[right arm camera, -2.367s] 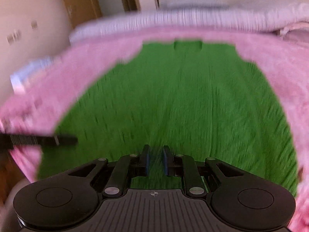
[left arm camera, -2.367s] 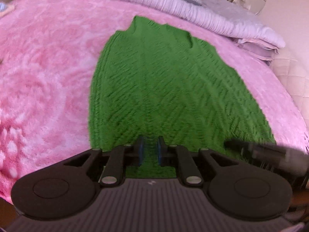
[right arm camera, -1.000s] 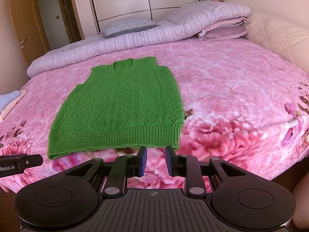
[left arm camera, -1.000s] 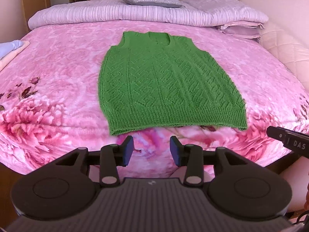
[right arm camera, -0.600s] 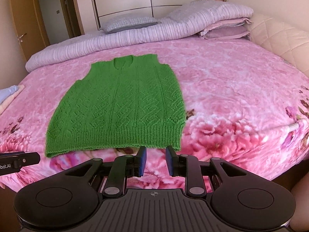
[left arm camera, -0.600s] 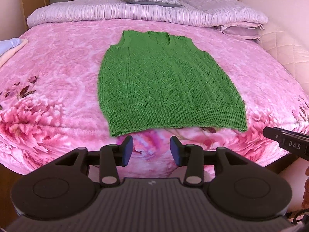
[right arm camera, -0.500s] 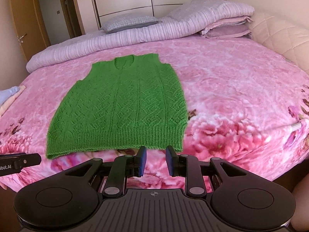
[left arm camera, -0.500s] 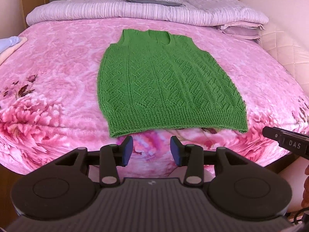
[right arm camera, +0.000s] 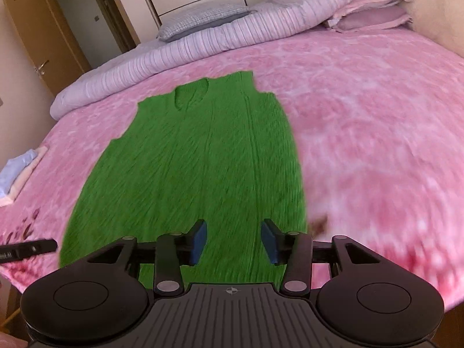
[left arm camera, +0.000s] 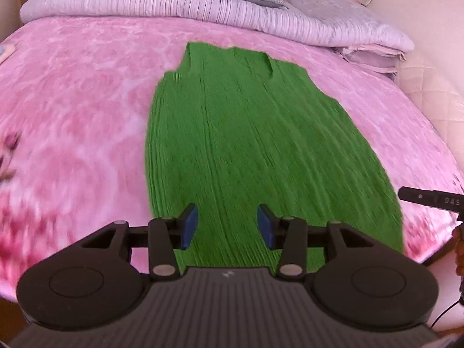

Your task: Fold clothes

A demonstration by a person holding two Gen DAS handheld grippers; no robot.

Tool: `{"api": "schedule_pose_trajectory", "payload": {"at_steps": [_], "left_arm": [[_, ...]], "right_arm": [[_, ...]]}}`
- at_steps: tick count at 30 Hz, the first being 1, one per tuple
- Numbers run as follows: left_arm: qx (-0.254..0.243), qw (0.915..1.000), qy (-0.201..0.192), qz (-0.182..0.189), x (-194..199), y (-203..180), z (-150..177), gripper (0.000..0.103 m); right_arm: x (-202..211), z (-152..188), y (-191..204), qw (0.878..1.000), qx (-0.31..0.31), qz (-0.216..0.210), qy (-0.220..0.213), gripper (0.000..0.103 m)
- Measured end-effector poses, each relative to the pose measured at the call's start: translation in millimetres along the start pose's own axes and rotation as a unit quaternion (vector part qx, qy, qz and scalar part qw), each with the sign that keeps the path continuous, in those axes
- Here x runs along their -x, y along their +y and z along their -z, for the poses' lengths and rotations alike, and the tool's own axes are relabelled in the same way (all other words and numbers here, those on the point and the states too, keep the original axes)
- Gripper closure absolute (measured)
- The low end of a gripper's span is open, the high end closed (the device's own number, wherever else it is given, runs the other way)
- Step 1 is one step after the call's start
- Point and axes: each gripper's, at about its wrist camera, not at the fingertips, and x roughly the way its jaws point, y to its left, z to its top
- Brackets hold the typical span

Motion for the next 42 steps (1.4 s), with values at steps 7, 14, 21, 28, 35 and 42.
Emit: {"api": "schedule_pose_trajectory", "payload": {"at_steps": [7, 14, 21, 28, 35, 42], "left_arm": [[-0.019, 0.9995, -0.023, -0.002, -86, 36, -80, 0.063], [-0.067, 0.9960, -0.037, -0.045, -156, 50, -136, 0.063], [-0.121, 0.9903, -0.023, -0.064, -204, 47, -153, 0.073], [-0.098, 0.9941, -0.037, -0.029, -201, 62, -159, 0.099], [-0.095, 0.9921, -0.055, -0.062, -188, 86, -170, 0.098], [-0.094, 0.9916, -0.039, -0.079, -205, 90, -155, 0.096]], "right_arm": [[-69, -64, -35, 1.000, 0.021, -0.013, 0.000, 0.057], [-124, -115, -58, 0.996, 0.083, -0.035, 0.010, 0.057], [-157, -134, -76, 0.996, 0.087, -0.032, 0.018, 0.057], [-164, -133, -83, 0.997, 0.072, -0.034, 0.024, 0.057], [-159, -140, -80, 0.996, 0.074, -0.040, 0.006, 0.057], [-175, -130, -76, 0.996, 0.079, -0.020, 0.038, 0.057]]}}
